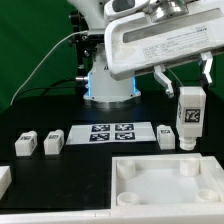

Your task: Assemble one leg

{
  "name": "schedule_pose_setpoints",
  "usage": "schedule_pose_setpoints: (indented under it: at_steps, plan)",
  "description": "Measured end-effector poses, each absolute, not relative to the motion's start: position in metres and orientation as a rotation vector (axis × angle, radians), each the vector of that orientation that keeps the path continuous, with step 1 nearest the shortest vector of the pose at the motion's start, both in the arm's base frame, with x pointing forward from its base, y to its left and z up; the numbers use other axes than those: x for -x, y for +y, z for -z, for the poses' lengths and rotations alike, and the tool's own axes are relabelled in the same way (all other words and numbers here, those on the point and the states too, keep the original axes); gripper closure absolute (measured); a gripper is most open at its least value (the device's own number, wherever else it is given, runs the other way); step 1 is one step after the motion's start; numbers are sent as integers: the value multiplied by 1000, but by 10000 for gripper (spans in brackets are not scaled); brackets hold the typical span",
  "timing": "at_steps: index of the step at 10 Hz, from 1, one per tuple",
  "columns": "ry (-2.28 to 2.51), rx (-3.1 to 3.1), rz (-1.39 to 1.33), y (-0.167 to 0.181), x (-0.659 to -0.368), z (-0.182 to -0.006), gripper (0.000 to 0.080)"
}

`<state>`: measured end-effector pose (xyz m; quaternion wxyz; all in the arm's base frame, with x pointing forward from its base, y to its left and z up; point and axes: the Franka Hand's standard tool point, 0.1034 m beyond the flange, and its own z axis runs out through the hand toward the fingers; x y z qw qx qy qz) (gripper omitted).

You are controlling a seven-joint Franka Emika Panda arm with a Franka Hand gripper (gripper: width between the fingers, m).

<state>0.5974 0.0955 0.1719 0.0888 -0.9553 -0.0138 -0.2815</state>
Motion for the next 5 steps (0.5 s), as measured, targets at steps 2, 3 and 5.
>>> schedule_pose_setpoints:
  at_steps: [2,3,5]
  plan:
    - [-112,2839,863,82,-614,-155,502]
    - [-129,2821,852,83,-619,-148,502]
    - [-138,2792,812,94,-622,-128,502]
